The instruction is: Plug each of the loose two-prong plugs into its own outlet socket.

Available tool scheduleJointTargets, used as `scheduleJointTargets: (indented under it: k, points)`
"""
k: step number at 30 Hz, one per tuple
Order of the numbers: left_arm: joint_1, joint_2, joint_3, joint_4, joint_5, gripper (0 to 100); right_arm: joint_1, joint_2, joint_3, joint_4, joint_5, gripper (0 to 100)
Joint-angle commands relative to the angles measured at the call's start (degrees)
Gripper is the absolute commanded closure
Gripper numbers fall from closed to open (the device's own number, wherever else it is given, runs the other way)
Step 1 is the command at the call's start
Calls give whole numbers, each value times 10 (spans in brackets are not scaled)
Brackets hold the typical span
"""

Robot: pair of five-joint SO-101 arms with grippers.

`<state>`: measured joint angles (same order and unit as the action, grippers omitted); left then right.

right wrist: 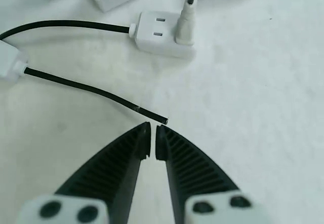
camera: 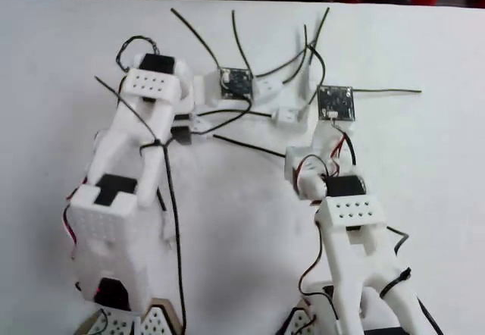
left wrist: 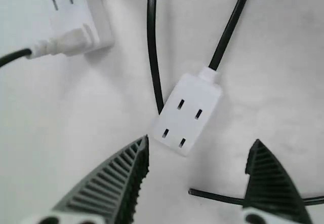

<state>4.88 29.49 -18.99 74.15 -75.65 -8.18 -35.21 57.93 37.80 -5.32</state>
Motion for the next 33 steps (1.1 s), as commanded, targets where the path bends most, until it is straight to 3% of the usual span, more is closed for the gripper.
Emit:
scheduleJointTargets:
  k: [1,14,21,24,29,33]
  points:
    - [7,28,-55,-4,-30,691,4,-16,-7,-7,-5,981]
    - [7,124,-94,-5,-44,694,5,-16,-7,-7,-3,981]
    - [7,110,-94,15,-44,815,22,-16,-8,-8,-4,981]
    - [6,104,-94,13,-25,775,22,-16,-8,-8,-4,981]
    - [1,95,-156,13,85,648,22,-16,-8,-8,-4,981]
    - [3,115,-190,13,69,642,22,-16,-8,-8,-4,981]
